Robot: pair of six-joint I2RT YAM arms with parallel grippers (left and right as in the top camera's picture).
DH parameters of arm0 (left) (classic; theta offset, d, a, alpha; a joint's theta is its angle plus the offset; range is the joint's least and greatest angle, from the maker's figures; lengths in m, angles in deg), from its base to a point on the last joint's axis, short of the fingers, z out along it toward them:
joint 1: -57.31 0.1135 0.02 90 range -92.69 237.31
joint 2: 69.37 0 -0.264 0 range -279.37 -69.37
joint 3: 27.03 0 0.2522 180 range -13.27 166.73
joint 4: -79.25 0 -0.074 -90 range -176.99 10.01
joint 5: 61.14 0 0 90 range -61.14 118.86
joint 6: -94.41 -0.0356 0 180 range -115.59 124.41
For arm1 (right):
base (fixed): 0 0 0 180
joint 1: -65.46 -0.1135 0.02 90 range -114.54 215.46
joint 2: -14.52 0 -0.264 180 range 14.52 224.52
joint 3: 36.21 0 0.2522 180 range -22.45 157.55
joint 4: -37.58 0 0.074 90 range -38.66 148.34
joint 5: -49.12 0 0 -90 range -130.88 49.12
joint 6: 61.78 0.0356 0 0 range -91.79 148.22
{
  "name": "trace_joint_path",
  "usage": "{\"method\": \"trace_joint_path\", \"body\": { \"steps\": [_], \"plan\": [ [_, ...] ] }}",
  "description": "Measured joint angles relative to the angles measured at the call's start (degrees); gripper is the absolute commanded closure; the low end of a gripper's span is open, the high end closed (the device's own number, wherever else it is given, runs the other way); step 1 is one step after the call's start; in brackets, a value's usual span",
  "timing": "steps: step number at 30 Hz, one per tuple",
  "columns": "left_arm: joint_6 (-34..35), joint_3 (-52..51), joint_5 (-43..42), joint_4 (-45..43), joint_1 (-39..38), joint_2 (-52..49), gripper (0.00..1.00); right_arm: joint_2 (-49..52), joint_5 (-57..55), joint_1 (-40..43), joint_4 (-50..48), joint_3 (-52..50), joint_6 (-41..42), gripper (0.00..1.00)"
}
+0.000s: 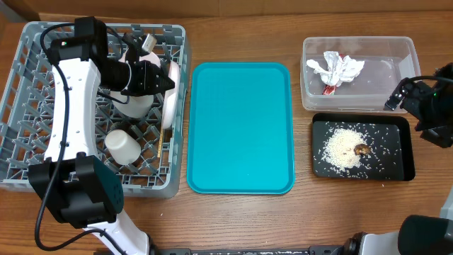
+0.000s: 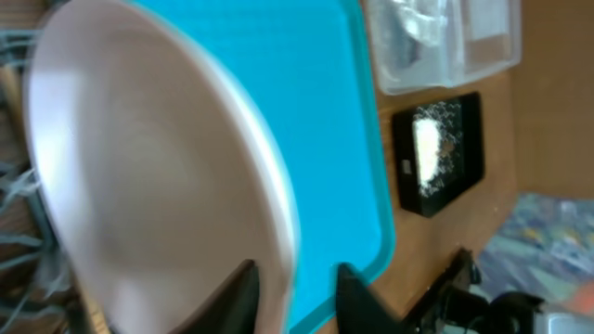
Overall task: Sort waste into correct bins and load items into the dishwasher
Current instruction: 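Carry the white plate to the rack and stand it upright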
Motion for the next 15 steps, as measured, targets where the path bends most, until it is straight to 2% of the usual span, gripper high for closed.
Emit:
{"method": "trace_joint_path", "body": {
  "steps": [1, 4, 6, 11, 15],
  "plan": [
    [-0.13, -0.02, 0.7, 0.04, 0.11, 0.0, 0.53, 0.0, 0.02, 0.0, 0.02, 0.0, 0.0, 0.0],
    [-0.26, -0.04, 2.27, 0.02, 0.11, 0.0, 0.24, 0.0, 0.02, 0.0, 0.0, 0.0, 0.0, 0.0],
    [0.11, -0.07, 3.76, -0.02, 0.11, 0.0, 0.14, 0.0, -0.02, 0.0, 0.0, 0.0, -0.02, 0.0],
    [3.82, -0.07, 11.8, -0.7, 0.09, 0.44, 0.09, 0.0, 0.74, 0.0, -1.05, 0.0, 0.0, 0.0],
    [8.31, -0.07, 20.28, -1.49, -0.35, 3.96, 0.09, 0.0, 4.61, -1.2, -6.4, 0.0, -1.51, 0.0]
  ]
}}
